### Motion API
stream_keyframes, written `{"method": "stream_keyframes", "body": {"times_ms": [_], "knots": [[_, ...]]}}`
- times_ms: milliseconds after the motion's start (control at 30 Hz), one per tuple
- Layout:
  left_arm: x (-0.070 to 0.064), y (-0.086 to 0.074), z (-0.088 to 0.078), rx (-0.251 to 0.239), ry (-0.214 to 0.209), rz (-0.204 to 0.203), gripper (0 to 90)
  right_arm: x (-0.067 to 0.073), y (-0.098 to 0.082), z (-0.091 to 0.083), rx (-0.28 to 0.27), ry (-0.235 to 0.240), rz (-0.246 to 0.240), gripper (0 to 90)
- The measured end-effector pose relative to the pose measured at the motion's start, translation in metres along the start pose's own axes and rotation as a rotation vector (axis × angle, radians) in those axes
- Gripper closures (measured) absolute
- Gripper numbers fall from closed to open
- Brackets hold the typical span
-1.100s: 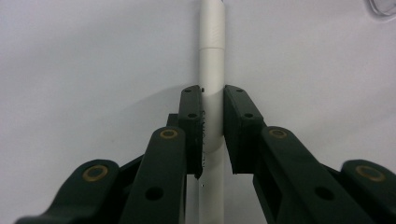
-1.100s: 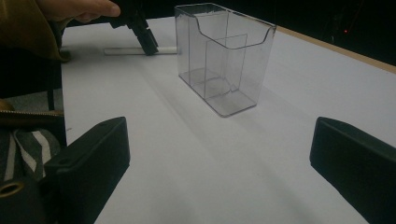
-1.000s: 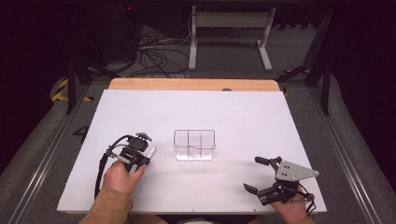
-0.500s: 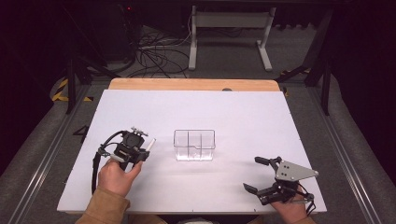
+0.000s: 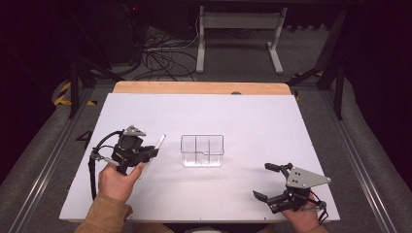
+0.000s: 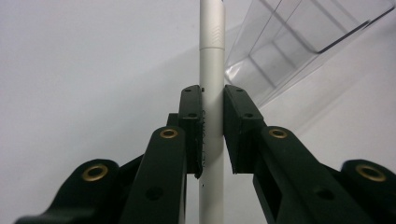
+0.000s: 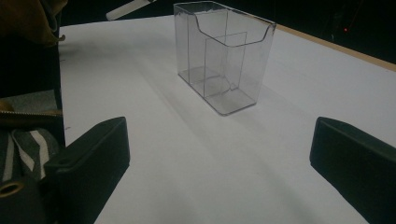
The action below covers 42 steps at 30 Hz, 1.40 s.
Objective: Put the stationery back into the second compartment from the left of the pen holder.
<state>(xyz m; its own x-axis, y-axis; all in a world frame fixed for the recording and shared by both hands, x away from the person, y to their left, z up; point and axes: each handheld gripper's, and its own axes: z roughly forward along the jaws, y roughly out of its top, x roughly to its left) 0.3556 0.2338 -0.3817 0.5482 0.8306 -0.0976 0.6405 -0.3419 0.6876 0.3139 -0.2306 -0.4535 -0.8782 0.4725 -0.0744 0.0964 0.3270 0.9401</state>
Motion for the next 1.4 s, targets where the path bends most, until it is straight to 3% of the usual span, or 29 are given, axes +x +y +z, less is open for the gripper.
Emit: {"method": "stream_keyframes", "body": {"times_ms": [200, 533, 800, 1133, 1400], "knots": [[-0.004, 0.003, -0.008, -0.100, -0.032, 0.048, 78.5, 0.000, 0.000, 0.000, 0.002, 0.000, -0.002, 5.3], [-0.003, 0.007, -0.016, -0.247, -0.151, 0.056, 78.5, 0.000, 0.000, 0.001, 0.005, 0.000, -0.001, 5.3], [-0.010, 0.014, -0.021, -0.352, -0.181, 0.093, 78.5, 0.000, -0.001, 0.002, 0.006, 0.003, 0.005, 5.3], [-0.021, 0.024, -0.017, -0.460, -0.228, 0.157, 78.5, 0.000, -0.001, 0.002, 0.005, 0.006, 0.007, 5.3], [-0.027, 0.032, -0.009, -0.498, -0.272, 0.168, 78.5, 0.000, -0.001, 0.002, 0.007, 0.007, 0.003, 5.3]]}}
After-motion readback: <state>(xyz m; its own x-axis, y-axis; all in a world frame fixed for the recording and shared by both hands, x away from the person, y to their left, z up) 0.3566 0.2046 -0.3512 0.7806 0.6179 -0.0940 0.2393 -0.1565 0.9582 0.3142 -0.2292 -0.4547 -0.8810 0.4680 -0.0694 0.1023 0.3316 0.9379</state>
